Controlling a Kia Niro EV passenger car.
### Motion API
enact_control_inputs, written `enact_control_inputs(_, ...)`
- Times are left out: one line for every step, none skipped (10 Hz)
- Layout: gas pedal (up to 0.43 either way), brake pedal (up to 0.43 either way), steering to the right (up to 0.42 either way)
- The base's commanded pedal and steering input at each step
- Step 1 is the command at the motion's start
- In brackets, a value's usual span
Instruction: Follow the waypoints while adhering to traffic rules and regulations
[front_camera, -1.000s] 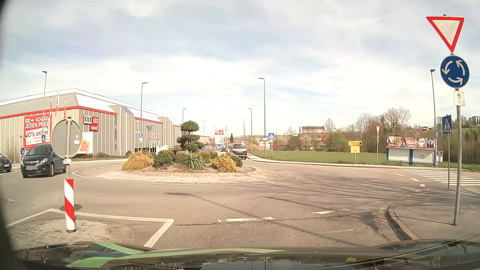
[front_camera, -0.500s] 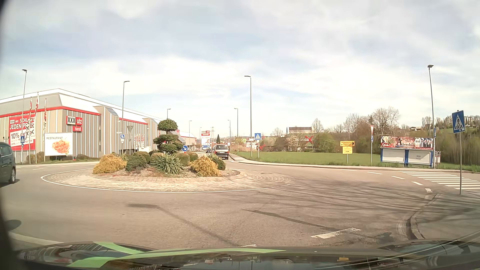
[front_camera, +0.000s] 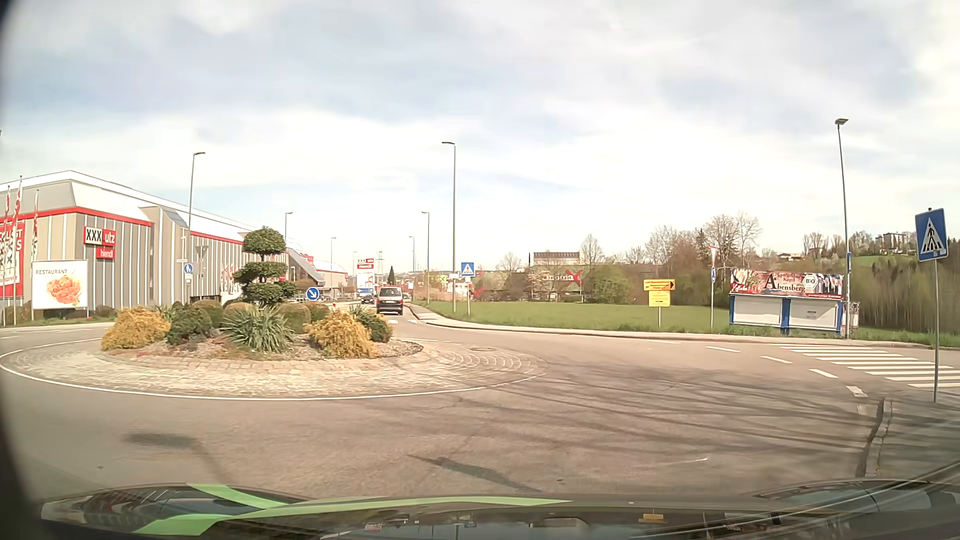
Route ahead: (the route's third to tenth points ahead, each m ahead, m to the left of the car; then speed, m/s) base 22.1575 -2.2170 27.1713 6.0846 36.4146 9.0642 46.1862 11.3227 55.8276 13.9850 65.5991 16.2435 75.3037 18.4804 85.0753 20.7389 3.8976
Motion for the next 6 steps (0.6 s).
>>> enact_control_inputs(0.15, 0.0, 0.212)
enact_control_inputs(0.138, 0.0, 0.215)
enact_control_inputs(0.138, 0.0, 0.215)
enact_control_inputs(0.138, 0.0, 0.215)
enact_control_inputs(0.13, 0.0, 0.214)
enact_control_inputs(0.11, 0.0, 0.213)
